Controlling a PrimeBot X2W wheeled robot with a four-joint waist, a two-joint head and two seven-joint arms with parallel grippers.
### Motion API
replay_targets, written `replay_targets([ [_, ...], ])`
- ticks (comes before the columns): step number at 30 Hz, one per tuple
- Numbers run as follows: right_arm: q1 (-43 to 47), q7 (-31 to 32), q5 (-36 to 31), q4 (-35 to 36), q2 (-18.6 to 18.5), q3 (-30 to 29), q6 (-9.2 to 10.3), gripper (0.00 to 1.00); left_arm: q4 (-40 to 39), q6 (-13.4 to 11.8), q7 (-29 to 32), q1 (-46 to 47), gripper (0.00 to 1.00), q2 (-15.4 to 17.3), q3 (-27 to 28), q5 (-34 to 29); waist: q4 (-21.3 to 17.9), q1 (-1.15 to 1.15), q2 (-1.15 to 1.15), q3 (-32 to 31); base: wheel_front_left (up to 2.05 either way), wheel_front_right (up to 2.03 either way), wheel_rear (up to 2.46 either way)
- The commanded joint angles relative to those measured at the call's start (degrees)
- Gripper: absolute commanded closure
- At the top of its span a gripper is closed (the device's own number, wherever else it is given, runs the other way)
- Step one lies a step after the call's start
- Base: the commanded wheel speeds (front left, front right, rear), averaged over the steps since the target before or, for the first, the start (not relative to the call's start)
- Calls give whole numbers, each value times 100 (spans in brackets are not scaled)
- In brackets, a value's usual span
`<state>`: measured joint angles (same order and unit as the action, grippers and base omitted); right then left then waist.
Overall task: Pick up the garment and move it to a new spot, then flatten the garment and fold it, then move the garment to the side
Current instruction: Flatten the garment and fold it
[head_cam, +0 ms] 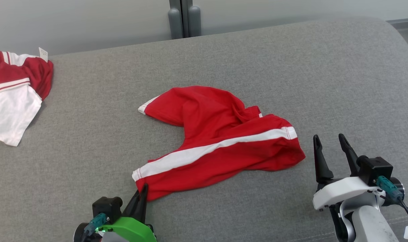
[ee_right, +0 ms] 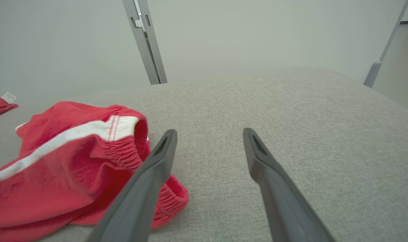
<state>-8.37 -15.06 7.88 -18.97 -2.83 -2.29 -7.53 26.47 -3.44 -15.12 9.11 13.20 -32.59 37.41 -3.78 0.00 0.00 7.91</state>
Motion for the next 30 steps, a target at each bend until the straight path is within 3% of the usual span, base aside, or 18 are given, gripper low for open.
replay_targets([
  [1, 95, -17, 31, -11, -11, 22, 8, 0, 30, 21, -5, -95, 52, 23, 55, -95, 19, 0, 0, -81, 0, 0, 0],
  [2, 106, -17, 38, -15, -11, 30, 8, 0, 25, 8, -5, -92, 42, 25, 77, -126, 24, 0, 0, -103, 0, 0, 0],
  [3, 110, -17, 44, -16, -12, 33, 8, 0, 8, -1, -5, -100, 0, 15, 109, -150, 31, 0, 0, -126, 0, 0, 0],
  [16, 121, -17, -56, 132, -11, -28, 8, 0, -863, -209, -5, -232, 0, -1, 796, -756, 130, 0, 0, -280, 0, 0, 0],
  [30, -113, -17, -58, 440, -11, 170, 8, 0, -1275, -170, -5, -358, 0, -402, 1413, -1342, 197, 0, 0, -358, 0, 0, 0],
])
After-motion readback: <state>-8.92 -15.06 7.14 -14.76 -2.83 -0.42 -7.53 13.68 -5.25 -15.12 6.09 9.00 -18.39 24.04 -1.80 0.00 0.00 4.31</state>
